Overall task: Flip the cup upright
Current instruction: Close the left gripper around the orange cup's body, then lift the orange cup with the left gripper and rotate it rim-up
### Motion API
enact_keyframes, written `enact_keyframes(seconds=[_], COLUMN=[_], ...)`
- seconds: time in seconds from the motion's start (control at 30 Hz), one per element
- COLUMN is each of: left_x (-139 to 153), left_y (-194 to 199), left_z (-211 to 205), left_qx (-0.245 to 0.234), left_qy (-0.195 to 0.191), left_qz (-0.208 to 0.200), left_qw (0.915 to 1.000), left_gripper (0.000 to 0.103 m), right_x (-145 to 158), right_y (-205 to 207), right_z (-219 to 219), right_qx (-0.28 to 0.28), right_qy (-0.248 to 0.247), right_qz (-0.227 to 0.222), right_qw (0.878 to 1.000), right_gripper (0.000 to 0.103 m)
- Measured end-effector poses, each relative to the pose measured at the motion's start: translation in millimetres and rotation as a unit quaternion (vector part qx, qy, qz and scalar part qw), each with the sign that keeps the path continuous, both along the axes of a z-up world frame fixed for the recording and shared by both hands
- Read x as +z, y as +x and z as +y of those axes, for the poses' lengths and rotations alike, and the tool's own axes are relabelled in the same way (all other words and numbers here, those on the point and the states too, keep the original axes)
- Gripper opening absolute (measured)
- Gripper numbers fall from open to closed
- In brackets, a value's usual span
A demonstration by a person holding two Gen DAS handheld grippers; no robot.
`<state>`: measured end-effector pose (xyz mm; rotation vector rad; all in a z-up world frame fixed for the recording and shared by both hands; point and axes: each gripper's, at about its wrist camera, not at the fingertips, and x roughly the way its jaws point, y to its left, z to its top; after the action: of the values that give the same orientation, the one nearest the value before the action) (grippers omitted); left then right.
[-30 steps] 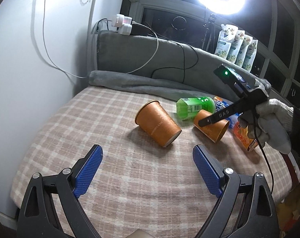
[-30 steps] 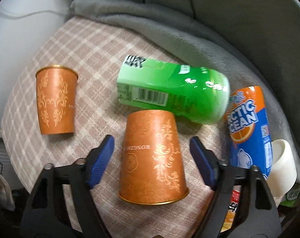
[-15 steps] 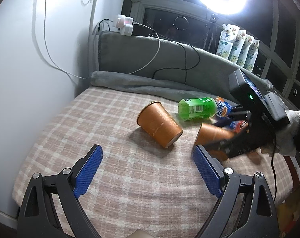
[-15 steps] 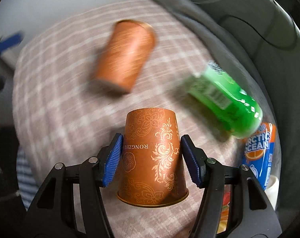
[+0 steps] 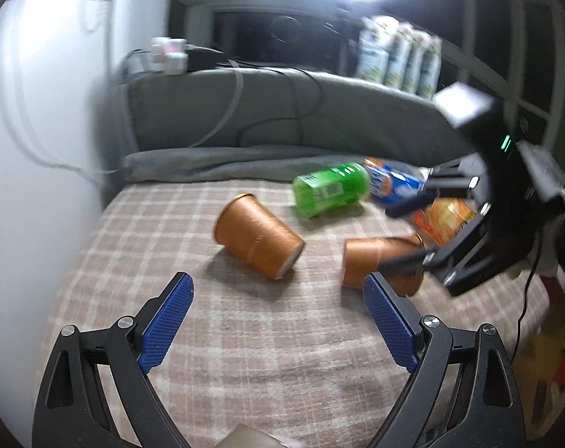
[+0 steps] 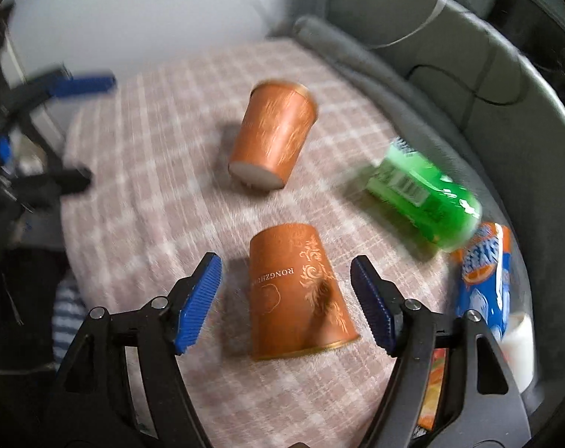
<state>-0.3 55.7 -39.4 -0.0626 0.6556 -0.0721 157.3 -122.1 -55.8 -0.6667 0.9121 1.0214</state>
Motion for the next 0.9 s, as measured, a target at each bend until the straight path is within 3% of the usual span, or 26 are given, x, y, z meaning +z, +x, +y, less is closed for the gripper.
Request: enact_keyframes(seconds=[0.23, 0.37, 0.43, 0.53, 0.73, 0.83, 0.9], left_x=[-1, 3, 1, -9, -22, -26, -30], left_y=[27, 36, 40, 48, 64, 68, 71], left_z=[-24, -53, -67, -89, -112, -124, -129], left_qx=[-0.127, -0.221, -0.261, -0.325, -0.388, -0.416, -0.430], left_qy=[0.046, 0.103, 0.134, 0.181, 0.260, 0.316, 0.335], left_qz=[0.031, 0.029, 0.032, 0.049, 0.080, 0.076, 0.079], left_qw=[0.9903, 0.9694, 0.9556, 0.9269, 0.8807, 0.8495, 0.8346], left_gripper=[0.091, 0.086, 0.085, 0.073, 0.072, 0.072, 0.072], right_x=[17, 21, 21, 21, 21, 19, 18], right_y=[-12, -24, -28, -31, -34, -33, -28], right_z=[-56, -101, -121, -148, -191, -204, -210], right_qx=[-0.098, -0.163, -0.191, -0.234, -0.296, -0.313, -0.322], right_qy=[0.083, 0.122, 0.133, 0.153, 0.180, 0.192, 0.199], right_qz=[0.019, 0.035, 0.039, 0.051, 0.061, 0.066, 0.071], right_qw=[0.992, 0.978, 0.972, 0.959, 0.936, 0.928, 0.923], right_gripper=[0.075, 0.075, 0.075, 0.075, 0.075, 0.075, 0.075])
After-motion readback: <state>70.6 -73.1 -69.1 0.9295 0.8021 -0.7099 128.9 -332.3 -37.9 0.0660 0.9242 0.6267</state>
